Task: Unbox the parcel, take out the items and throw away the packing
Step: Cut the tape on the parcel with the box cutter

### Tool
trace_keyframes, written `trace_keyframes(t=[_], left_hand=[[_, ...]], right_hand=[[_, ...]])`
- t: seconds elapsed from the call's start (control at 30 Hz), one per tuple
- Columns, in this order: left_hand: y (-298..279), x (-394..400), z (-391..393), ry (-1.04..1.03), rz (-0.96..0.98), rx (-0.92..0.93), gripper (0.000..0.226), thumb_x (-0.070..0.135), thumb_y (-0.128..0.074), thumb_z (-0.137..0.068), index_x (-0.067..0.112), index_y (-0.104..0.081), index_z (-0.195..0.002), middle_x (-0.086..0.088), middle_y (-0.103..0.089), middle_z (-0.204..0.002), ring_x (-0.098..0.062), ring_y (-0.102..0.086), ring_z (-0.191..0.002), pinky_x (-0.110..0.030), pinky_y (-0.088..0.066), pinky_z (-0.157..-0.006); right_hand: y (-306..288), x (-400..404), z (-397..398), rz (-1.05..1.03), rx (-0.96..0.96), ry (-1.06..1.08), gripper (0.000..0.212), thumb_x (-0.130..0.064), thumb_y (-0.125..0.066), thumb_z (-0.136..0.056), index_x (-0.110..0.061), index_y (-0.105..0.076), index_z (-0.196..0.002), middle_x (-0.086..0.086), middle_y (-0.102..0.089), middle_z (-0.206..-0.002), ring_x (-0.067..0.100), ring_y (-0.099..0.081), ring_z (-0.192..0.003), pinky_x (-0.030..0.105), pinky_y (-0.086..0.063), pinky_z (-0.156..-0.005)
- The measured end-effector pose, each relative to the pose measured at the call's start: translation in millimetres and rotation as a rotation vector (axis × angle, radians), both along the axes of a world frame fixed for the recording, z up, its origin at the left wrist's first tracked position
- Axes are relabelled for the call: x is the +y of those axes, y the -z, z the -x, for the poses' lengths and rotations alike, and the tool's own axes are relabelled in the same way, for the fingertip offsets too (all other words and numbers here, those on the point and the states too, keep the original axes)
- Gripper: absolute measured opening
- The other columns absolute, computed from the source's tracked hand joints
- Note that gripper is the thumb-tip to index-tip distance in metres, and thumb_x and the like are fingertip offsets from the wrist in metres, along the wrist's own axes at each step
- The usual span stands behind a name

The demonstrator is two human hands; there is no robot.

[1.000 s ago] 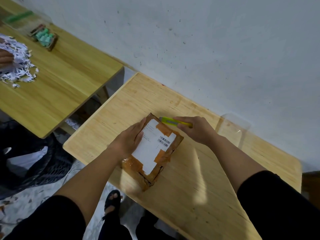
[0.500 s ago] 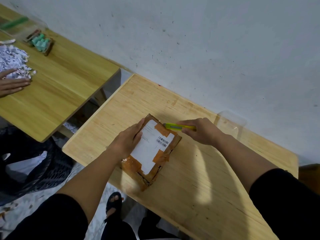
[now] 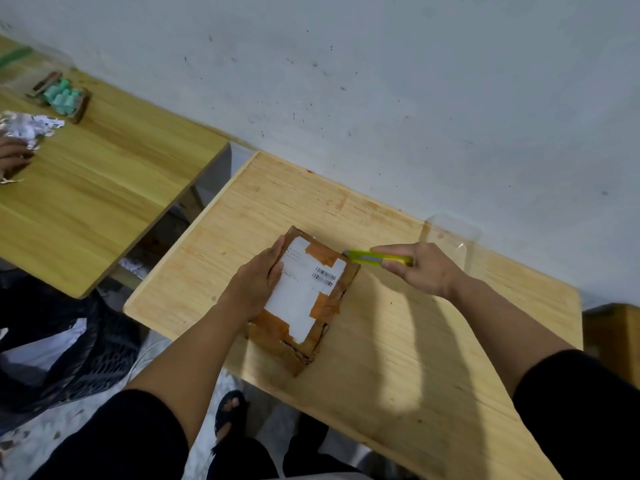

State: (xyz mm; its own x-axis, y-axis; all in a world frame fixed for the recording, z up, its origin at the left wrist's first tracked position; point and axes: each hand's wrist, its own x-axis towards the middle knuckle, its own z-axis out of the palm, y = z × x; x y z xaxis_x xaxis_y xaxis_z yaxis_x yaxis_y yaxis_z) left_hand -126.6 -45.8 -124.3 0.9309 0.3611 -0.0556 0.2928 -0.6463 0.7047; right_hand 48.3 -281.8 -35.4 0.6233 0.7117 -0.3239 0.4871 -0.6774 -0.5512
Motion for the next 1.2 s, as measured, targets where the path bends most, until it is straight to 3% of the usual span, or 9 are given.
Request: trace_keyframes(t=[0.13,0.2,0.33,0.43,0.53,0.7,0.77,0.97,1.2], left_hand=[[-3.3,-7.4,-3.2,-0.041,-0.034,0.009,0.051,0.033,-0.028,-0.099,0.03,-0.007,-0.146,-0.009,-0.043,-0.143,-0.027,-0.049,-0.119,-0.042,-0.045,-0.094],[-1.6,-5.7,-3.3,-0.008,-0.025,0.018,0.053,0.034,-0.026,-0.099,0.028,-0.005,-0.147,-0.007,-0.039,-0.146,-0.024,-0.046,-0.123,-0.041,-0.042,-0.099],[-3.4,-1.6,-1.9,0.039,0.054,0.049,0.054,0.031,-0.026,-0.099,0.025,-0.002,-0.147,-0.006,-0.032,-0.149,-0.022,-0.038,-0.13,-0.038,-0.032,-0.106],[-4.4,5.3,-0.1,0.126,0.098,0.031,0.055,0.033,-0.026,-0.099,0.032,0.005,-0.145,-0.005,-0.032,-0.148,-0.022,-0.039,-0.127,-0.04,-0.035,-0.105],[-1.0,12.6,0.9,0.197,0.123,0.049,0.058,0.034,-0.027,-0.099,0.031,0.007,-0.145,-0.005,-0.027,-0.151,-0.023,-0.037,-0.129,-0.041,-0.034,-0.106],[2.5,18.6,4.9,0.238,0.164,-0.011,0.057,0.028,-0.03,-0.099,0.022,0.003,-0.146,-0.004,-0.023,-0.153,-0.023,-0.03,-0.135,-0.033,-0.025,-0.108],[0.4,15.5,2.9,0.232,0.162,-0.051,0.058,0.027,-0.03,-0.099,0.022,0.002,-0.147,-0.003,-0.023,-0.154,-0.023,-0.03,-0.135,-0.03,-0.025,-0.105],[-4.2,13.6,-10.8,0.151,0.154,-0.084,0.057,0.024,-0.031,-0.099,0.016,-0.003,-0.147,-0.011,-0.026,-0.152,-0.026,-0.029,-0.135,-0.034,-0.027,-0.108],[20.1,13.4,9.8,0.213,0.155,-0.03,0.056,0.028,-0.03,-0.099,0.02,-0.001,-0.147,-0.01,-0.024,-0.152,-0.025,-0.028,-0.136,-0.04,-0.03,-0.11]], right_hand=[[14.2,-6.9,30.0,-0.185,0.107,0.255,0.033,-0.027,-0.054,-0.092,-0.029,-0.056,-0.124,-0.002,-0.063,-0.114,0.008,-0.048,-0.095,0.023,-0.037,-0.09],[22.5,-4.3,51.5,-0.245,0.14,0.368,0.034,-0.026,-0.052,-0.093,-0.026,-0.054,-0.127,-0.004,-0.055,-0.096,0.011,-0.045,-0.09,0.024,-0.036,-0.087],[29.1,6.8,99.4,-0.315,0.104,0.598,0.037,-0.026,-0.047,-0.095,-0.023,-0.049,-0.132,-0.002,-0.048,-0.091,0.014,-0.043,-0.087,0.025,-0.036,-0.083],[23.8,19.5,141.2,-0.315,0.009,0.775,0.037,-0.022,-0.045,-0.096,-0.022,-0.048,-0.132,0.005,-0.065,-0.11,0.023,-0.058,-0.102,0.028,-0.042,-0.091],[19.4,34.7,177.7,-0.292,-0.087,0.891,0.037,-0.019,-0.043,-0.096,-0.022,-0.047,-0.133,0.007,-0.061,-0.128,0.028,-0.059,-0.112,0.022,-0.041,-0.088],[24.8,55.4,208.8,-0.222,-0.155,0.967,0.039,-0.02,-0.041,-0.096,-0.028,-0.045,-0.134,0.011,-0.07,-0.112,0.034,-0.064,-0.094,0.031,-0.044,-0.08],[24.8,57.7,209.2,-0.213,-0.149,0.986,0.039,-0.02,-0.04,-0.096,-0.027,-0.045,-0.134,0.012,-0.069,-0.113,0.034,-0.063,-0.097,0.03,-0.042,-0.079],[12.9,61.3,194.0,-0.211,-0.147,0.971,0.038,-0.02,-0.041,-0.096,-0.026,-0.045,-0.134,0.008,-0.061,-0.128,0.034,-0.059,-0.108,0.031,-0.043,-0.089],[19.6,74.2,225.3,-0.131,-0.124,1.023,0.039,-0.019,-0.039,-0.096,-0.028,-0.045,-0.134,0.015,-0.069,-0.112,0.038,-0.062,-0.094,0.038,-0.048,-0.084]])
